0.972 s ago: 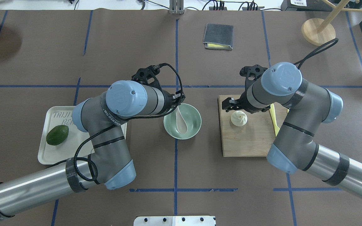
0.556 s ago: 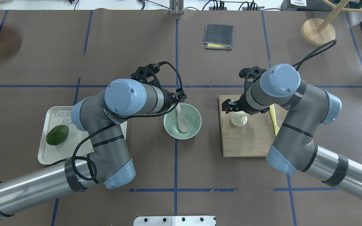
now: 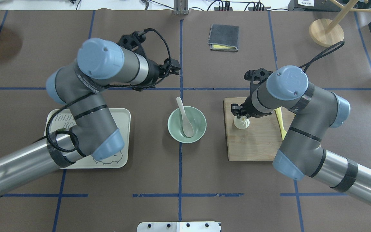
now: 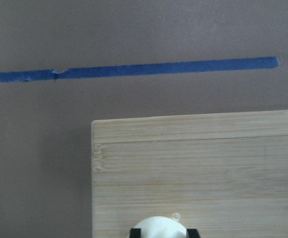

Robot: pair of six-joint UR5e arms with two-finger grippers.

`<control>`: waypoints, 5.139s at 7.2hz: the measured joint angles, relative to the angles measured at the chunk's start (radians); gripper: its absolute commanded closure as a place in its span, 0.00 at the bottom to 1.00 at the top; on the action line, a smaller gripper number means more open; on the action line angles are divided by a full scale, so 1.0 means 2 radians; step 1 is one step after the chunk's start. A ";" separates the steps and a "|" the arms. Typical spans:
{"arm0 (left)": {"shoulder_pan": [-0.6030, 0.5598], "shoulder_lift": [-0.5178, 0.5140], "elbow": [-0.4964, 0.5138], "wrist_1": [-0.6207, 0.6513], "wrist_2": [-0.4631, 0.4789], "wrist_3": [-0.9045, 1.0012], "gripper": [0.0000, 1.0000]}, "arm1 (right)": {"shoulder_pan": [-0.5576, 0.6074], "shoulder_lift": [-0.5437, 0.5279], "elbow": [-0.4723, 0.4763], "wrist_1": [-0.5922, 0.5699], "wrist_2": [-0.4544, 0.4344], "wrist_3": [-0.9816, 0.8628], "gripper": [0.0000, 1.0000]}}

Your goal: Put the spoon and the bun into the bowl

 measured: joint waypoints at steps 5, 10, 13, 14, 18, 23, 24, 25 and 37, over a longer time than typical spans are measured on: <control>-0.113 0.113 -0.063 0.044 -0.072 0.194 0.00 | 0.029 0.027 0.056 -0.006 0.016 0.003 1.00; -0.211 0.241 -0.078 0.044 -0.089 0.467 0.00 | -0.032 0.141 -0.029 -0.002 -0.031 0.045 0.05; -0.230 0.258 -0.068 0.041 -0.088 0.529 0.00 | -0.048 0.147 -0.033 -0.004 -0.040 0.064 0.00; -0.234 0.259 -0.062 0.041 -0.088 0.537 0.00 | -0.049 0.148 -0.032 -0.005 -0.040 0.066 0.00; -0.308 0.276 0.008 0.044 -0.149 0.670 0.00 | -0.011 0.137 0.021 -0.108 -0.011 0.025 0.00; -0.422 0.287 0.061 0.156 -0.232 0.826 0.00 | 0.173 0.032 0.065 -0.164 0.116 -0.238 0.00; -0.437 0.285 0.058 0.199 -0.244 0.849 0.00 | 0.213 0.004 0.064 -0.165 0.144 -0.295 0.00; -0.446 0.285 0.052 0.227 -0.254 0.859 0.00 | 0.250 -0.023 0.062 -0.165 0.164 -0.353 0.00; -0.457 0.322 -0.003 0.288 -0.282 0.868 0.00 | 0.511 -0.198 -0.087 -0.156 0.252 -0.705 0.00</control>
